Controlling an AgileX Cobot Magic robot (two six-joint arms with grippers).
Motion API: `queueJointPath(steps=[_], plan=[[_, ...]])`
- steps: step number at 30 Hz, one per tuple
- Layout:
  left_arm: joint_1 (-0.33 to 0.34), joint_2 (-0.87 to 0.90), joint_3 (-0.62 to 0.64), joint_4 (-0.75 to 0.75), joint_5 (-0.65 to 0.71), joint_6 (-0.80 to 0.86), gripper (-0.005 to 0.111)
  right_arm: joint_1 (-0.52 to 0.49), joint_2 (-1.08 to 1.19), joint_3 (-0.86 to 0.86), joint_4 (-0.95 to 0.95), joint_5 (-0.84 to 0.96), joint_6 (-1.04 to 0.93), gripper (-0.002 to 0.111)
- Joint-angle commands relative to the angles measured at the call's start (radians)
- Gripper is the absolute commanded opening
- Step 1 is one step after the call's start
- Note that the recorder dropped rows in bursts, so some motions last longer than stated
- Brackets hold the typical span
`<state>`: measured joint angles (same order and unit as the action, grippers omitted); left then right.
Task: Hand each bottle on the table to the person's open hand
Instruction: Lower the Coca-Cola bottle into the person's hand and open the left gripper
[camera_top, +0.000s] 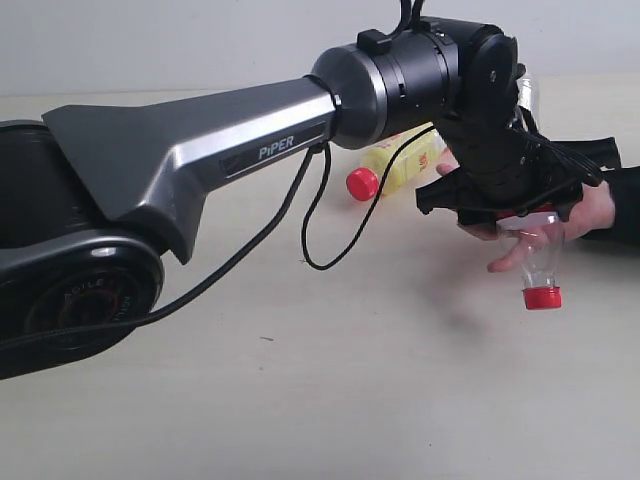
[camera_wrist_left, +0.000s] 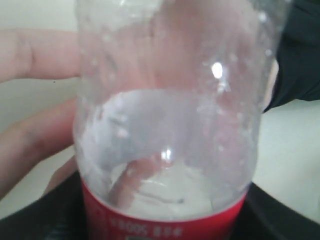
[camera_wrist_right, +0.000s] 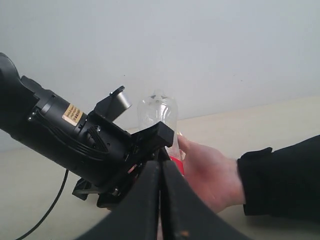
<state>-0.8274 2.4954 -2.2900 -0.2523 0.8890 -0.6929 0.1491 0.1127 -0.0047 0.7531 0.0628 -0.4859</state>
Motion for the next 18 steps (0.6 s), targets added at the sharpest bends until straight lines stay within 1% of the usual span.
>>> queueJointPath(steps=[1,2,3,5,13,18], plan=[[0.004,-0.008,-0.004,0.004,-0.014,0.0,0.04,-0.004,-0.007,0.005,-0.002,-0.005,-0.001,0.001],[0.004,-0.008,-0.004,0.004,-0.019,0.0,0.05,-0.004,-0.007,0.005,-0.002,-0.005,-0.001,0.001],[0.004,-0.008,-0.004,0.004,-0.027,0.0,0.056,-0.004,-0.007,0.005,-0.002,-0.005,-0.001,0.001],[0.004,-0.008,-0.004,0.0,-0.05,0.0,0.063,-0.004,-0.007,0.005,-0.002,-0.005,-0.001,0.001],[0.004,-0.008,-0.004,0.0,-0.054,0.012,0.073,-0.004,-0.007,0.005,-0.002,-0.005,-0.001,0.001],[0.004,-0.01,-0.004,0.0,-0.054,0.012,0.075,-0.004,-0.007,0.005,-0.002,-0.005,-0.003,0.001]])
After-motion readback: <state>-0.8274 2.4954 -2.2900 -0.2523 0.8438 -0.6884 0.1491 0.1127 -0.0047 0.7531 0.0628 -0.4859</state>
